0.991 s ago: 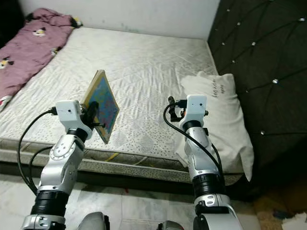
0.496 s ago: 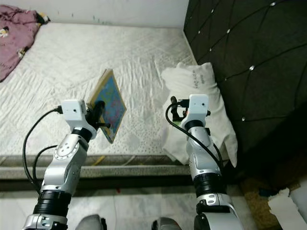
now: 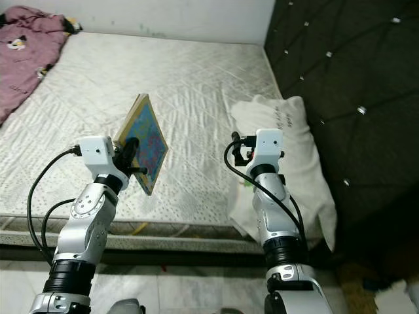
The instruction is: Clean up the room
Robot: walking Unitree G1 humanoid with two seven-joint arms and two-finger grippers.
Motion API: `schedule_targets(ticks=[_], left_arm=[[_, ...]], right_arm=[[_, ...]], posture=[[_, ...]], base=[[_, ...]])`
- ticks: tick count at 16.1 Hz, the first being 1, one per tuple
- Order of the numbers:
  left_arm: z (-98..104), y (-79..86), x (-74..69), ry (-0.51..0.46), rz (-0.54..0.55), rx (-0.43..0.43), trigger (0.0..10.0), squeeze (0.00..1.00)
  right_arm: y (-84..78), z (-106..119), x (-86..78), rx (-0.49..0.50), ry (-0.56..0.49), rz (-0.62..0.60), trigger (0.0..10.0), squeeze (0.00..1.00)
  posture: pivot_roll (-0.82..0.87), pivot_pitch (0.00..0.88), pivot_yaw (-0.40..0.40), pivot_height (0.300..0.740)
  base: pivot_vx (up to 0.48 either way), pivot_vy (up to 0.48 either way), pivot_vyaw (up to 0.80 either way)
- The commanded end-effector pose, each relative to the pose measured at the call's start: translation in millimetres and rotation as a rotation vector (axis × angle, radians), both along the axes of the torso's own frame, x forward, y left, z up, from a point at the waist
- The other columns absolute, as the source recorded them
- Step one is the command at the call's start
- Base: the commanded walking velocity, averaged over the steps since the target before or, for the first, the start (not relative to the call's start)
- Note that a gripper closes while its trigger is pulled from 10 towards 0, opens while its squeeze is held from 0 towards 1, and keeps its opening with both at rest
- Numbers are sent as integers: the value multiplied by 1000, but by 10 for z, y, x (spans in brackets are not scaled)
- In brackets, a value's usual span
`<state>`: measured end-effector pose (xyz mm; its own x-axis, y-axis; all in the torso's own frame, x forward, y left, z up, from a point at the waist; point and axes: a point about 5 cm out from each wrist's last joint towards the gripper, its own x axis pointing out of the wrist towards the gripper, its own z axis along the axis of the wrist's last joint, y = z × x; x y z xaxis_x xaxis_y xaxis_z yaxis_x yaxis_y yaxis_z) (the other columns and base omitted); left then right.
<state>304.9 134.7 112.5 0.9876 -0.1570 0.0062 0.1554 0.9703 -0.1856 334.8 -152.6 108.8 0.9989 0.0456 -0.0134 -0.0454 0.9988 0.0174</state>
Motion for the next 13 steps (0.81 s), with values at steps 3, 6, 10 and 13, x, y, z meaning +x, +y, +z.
schedule_targets(ticks=[3,6,10,13], left_arm=[[133,-28,24,-63,-18,-4,10000,0],[127,-37,21,-61,-28,-5,10000,0],[119,-44,14,-56,-28,-1,10000,0],[116,-51,13,-56,-30,-6,10000,0]], right_arm=[[-7,7,13,-5,1,3,6941,0],[-4,-7,11,-10,9,8,10000,0],[-2,-17,8,-13,13,10,10000,0],[-3,-24,6,-17,17,14,10000,0]], posture=[[3,0,-34,740],[3,0,-33,740],[4,0,-35,740],[5,0,-35,740]], base=[[307,0,0],[306,0,0],[190,0,0],[184,0,0]])
